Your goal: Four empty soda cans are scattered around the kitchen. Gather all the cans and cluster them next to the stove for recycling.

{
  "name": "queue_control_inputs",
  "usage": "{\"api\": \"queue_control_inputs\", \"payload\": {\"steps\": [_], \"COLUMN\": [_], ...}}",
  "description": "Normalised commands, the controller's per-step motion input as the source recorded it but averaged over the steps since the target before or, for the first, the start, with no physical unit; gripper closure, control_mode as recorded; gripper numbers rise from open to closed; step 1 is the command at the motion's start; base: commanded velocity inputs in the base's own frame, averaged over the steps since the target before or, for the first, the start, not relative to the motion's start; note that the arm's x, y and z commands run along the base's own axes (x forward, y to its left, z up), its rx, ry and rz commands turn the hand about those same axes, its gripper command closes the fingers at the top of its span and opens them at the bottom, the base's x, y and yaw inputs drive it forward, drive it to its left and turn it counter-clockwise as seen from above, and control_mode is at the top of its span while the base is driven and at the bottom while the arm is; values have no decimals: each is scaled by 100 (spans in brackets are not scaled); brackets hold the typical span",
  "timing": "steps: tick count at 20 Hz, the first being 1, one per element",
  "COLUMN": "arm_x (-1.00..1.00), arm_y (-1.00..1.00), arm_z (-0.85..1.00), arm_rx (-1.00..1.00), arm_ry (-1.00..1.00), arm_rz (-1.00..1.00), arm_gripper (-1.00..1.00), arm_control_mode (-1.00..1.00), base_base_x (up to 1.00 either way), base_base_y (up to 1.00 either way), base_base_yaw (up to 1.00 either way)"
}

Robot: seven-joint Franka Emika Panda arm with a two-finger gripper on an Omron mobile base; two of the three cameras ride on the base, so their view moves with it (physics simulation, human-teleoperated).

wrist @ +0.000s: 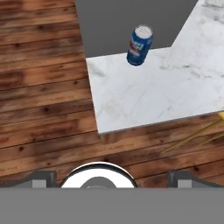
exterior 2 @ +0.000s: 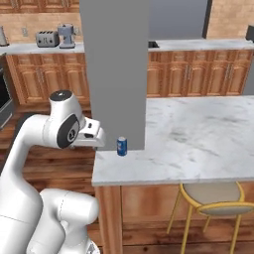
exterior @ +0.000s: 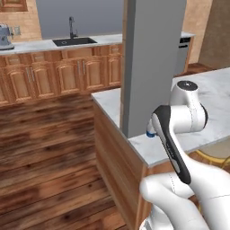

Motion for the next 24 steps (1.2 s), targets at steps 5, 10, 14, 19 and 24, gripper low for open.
{"api": "queue_control_inputs", "payload": {"steps": [5,10,14,19,24], "arm_x": [0,0,0,0,0], "arm_y": [0,0,0,0,0], "arm_z": [0,0,0,0,0], "arm_rx": [0,0,0,0,0], "arm_ry": [0,0,0,0,0], "arm_rz": [0,0,0,0,0], "arm_gripper": [-100,-100,-100,-100,-100], "arm_control_mode": [100,100,100,100,100], "base_base_x": [-1,-19,-33,-58,-35], "base_base_y": [-38,-28,-21,-26,-23], "base_base_yaw": [11,5,4,6,5]}}
